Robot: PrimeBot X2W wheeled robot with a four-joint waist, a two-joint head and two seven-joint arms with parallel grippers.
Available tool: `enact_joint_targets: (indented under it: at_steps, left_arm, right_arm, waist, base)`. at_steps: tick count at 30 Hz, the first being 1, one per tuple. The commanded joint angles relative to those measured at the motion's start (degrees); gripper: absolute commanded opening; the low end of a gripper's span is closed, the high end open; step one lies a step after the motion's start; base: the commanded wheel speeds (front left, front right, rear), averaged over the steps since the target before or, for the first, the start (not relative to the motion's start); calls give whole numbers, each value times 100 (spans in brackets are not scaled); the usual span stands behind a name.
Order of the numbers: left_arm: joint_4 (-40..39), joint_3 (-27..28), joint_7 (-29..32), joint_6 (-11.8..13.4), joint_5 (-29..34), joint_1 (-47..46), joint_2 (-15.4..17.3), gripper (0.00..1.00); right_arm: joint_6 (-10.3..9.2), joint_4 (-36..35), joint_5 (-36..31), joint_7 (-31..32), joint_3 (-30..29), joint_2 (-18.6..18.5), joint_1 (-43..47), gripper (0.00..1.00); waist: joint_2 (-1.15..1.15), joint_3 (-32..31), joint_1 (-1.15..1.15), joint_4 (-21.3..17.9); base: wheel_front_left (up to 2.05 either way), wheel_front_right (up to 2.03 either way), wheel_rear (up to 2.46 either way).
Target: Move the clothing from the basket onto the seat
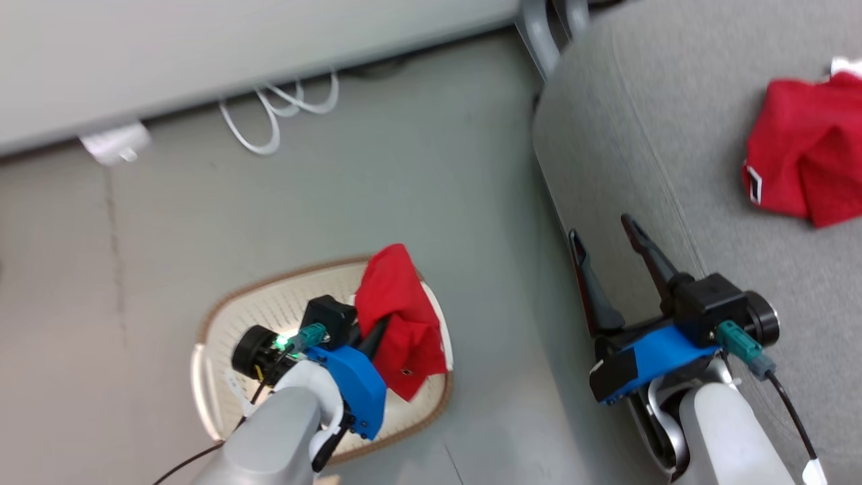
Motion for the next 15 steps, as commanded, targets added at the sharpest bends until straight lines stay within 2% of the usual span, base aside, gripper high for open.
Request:
enact_joint_targets:
  at_steps: [1,8,15]
  left_arm:
    - [-146,-107,-46,-21,-115,141,-13,0]
    - [-803,-553,36,-22,-704,20,-6,0]
    - [-1422,-949,280,33,-1270,-338,-6,0]
  right_arm:
    - [-6,-71,-8,74,18,-11,182,100]
    - [-6,-228,29,373,36,-10,711,100]
    - [-6,-383,37,567,28,-10,1056,100]
  waist:
    - [0,-938,2,588]
    - [0,-1661,2,837]
    - [0,-2024,2,978]
  base:
    - [0,0,0]
    - [0,0,0]
    - [0,0,0]
